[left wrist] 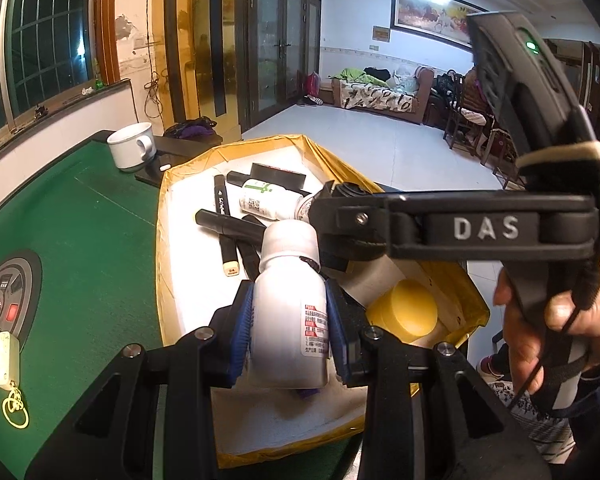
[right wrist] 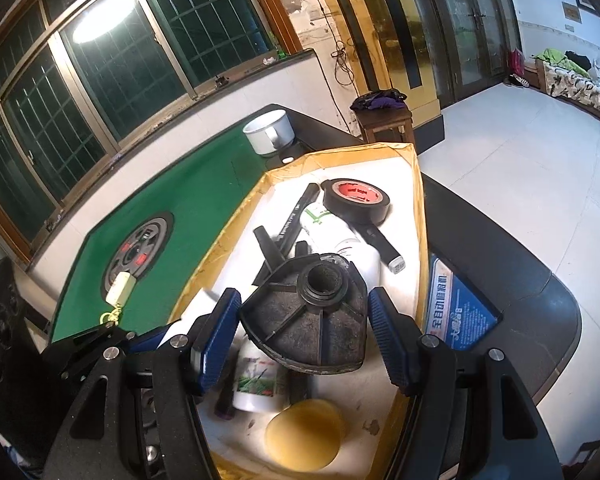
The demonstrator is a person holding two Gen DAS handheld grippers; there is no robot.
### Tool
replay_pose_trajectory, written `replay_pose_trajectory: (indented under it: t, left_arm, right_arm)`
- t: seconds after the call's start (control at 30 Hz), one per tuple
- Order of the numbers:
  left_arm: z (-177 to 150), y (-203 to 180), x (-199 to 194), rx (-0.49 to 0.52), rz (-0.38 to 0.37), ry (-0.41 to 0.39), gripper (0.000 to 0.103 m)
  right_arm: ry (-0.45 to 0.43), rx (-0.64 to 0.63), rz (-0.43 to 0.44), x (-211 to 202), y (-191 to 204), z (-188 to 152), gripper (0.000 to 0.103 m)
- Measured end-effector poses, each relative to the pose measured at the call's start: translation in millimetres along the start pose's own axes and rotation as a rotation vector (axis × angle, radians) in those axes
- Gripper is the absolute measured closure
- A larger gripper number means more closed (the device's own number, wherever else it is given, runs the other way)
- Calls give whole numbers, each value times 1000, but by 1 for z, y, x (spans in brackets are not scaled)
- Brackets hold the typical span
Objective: Organize rigid objects
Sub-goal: 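Open the right tool to drop the cone while the left releases the bottle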
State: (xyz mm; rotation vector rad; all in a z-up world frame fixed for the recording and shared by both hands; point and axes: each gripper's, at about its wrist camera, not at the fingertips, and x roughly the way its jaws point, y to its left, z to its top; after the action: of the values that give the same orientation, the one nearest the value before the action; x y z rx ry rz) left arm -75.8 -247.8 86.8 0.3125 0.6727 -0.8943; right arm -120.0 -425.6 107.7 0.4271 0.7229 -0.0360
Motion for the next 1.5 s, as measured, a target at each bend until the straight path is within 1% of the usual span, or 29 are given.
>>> replay_pose_trajectory:
  t: [0.17,0.43,0.77,1.1,1.23,1.37,1.43,1.5]
  left_arm:
    - [-2,-4,2,6,-9,10,71]
    - [-5,-9,8,17,-16,27,71]
    - [-8,-10,8,13,-25,25,71]
    - [-9,-15,8,22,-33,31,71]
    - [-8,-15,7,22,-31,33,71]
    - [-8,-16,5,27,-33,32,66]
    - [-7,-17,5,29,-27,30,58]
    - [-8,-17,4,30,-29,28,53]
  right_arm:
    - [19,-2,-15,7,-6,7,43]
    - [55,-51,-67,23,-4,22,43]
    - [88,-69,-107,27,-8,34,43]
    - [99,-69,-119,29,-12,41,42]
    - [120,-58,-116,28,-12,39,42]
    - [126,-53,-113,27,-12,38,41]
    - [128,-51,-111,27,-11,38,42]
    - [127,-51,-115,26,-10,37,42]
